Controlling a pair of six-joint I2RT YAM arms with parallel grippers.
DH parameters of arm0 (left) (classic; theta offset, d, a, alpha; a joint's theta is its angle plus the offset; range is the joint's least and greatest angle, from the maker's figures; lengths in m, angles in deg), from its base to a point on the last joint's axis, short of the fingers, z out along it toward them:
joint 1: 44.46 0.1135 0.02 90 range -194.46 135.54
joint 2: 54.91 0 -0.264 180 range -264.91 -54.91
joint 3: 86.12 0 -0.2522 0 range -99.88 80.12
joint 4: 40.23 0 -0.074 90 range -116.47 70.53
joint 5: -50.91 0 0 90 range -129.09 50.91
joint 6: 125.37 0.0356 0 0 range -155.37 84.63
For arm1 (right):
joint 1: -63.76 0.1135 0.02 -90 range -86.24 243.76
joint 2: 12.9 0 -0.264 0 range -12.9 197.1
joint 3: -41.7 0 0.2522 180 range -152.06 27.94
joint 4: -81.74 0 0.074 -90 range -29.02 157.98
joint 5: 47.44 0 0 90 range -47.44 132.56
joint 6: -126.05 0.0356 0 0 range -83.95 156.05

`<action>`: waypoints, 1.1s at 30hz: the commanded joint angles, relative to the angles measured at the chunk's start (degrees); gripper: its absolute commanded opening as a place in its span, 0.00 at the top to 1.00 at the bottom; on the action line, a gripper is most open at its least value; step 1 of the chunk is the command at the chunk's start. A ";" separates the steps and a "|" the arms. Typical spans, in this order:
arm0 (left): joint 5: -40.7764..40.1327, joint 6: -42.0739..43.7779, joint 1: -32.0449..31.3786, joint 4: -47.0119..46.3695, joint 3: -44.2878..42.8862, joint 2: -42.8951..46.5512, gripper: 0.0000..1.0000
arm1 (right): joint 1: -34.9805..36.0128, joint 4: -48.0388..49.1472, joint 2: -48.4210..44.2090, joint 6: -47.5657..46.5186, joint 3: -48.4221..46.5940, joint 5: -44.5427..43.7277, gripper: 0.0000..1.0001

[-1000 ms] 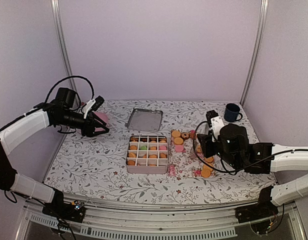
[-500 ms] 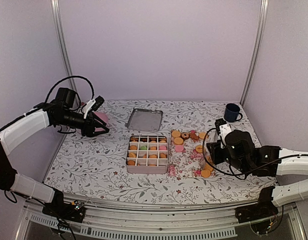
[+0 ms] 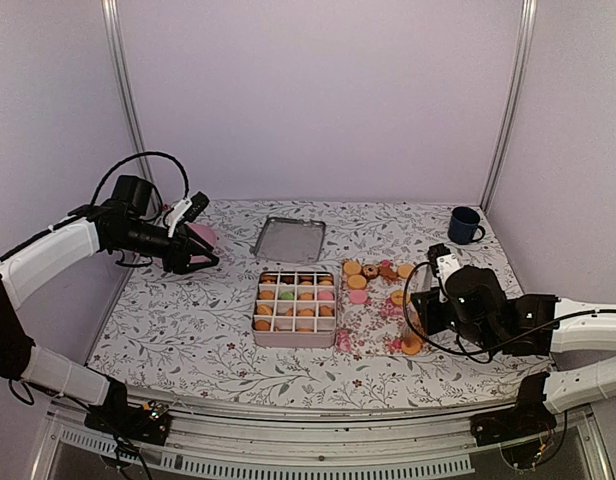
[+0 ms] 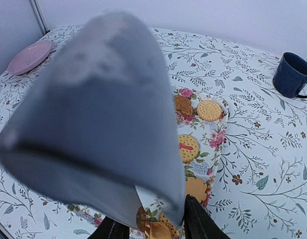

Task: Pack the cookies
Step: Pick up the fake cookies from the plate.

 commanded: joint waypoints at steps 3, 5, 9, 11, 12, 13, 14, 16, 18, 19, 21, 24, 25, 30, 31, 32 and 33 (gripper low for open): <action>0.82 0.44 0.42 0.46 -1.23 -0.26 0.49 | 3.57 -3.21 2.53 2.61 -1.40 -0.75 0.63; 0.84 0.44 0.41 0.46 -1.30 -0.22 0.49 | 5.12 -4.14 2.99 3.16 -2.30 -2.12 0.64; 0.82 0.43 0.40 0.46 -1.31 -0.22 0.49 | 7.71 -5.37 3.81 4.38 -3.80 -3.93 0.65; 0.86 0.36 0.40 0.46 -1.30 -0.26 0.49 | 8.83 -5.37 4.27 5.12 -4.19 -4.66 0.65; 0.88 0.36 0.37 0.46 -1.30 -0.22 0.49 | 9.18 -5.31 4.59 5.44 -4.35 -4.86 0.65; 0.87 0.36 0.41 0.46 -1.23 -0.15 0.49 | 9.40 -5.23 4.91 5.62 -4.51 -5.04 0.66; 0.82 0.43 0.38 0.46 -1.25 -0.14 0.49 | 9.66 -5.06 5.28 5.86 -4.66 -5.16 0.67; 0.67 0.51 0.39 0.46 -1.14 -0.02 0.49 | 9.95 -4.61 5.94 6.03 -5.05 -5.49 0.71; 0.48 0.68 0.39 0.46 -1.04 0.12 0.49 | 10.14 -4.12 6.42 5.92 -5.60 -5.91 0.76; 0.33 0.73 0.41 0.46 -0.95 0.17 0.49 | 10.23 -3.87 6.66 5.75 -5.96 -6.19 0.78; 0.21 0.81 0.43 0.46 -0.87 0.25 0.49 | 10.32 -3.24 6.90 5.28 -6.50 -6.31 0.83; 0.13 0.87 0.36 0.46 -0.76 0.42 0.49 | 10.38 -2.74 7.01 4.49 -7.31 -6.41 0.92; 0.12 0.88 0.40 0.46 -0.73 0.47 0.49 | 10.34 -2.68 7.01 4.23 -7.52 -6.49 0.95; -0.13 0.96 0.41 0.46 -0.59 0.60 0.49 | 10.41 -2.07 6.47 3.23 -9.14 -6.60 1.00; -0.15 0.90 0.36 0.46 -0.61 0.65 0.49 | 10.42 -1.59 6.35 2.78 -9.56 -6.52 1.00; -0.15 0.93 0.39 0.46 -0.60 0.64 0.49 | 10.42 -1.20 6.19 2.11 -9.88 -6.51 1.00; -0.19 0.89 0.38 0.46 -0.60 0.61 0.49 | 10.41 -0.62 6.09 1.65 -10.28 -6.49 1.00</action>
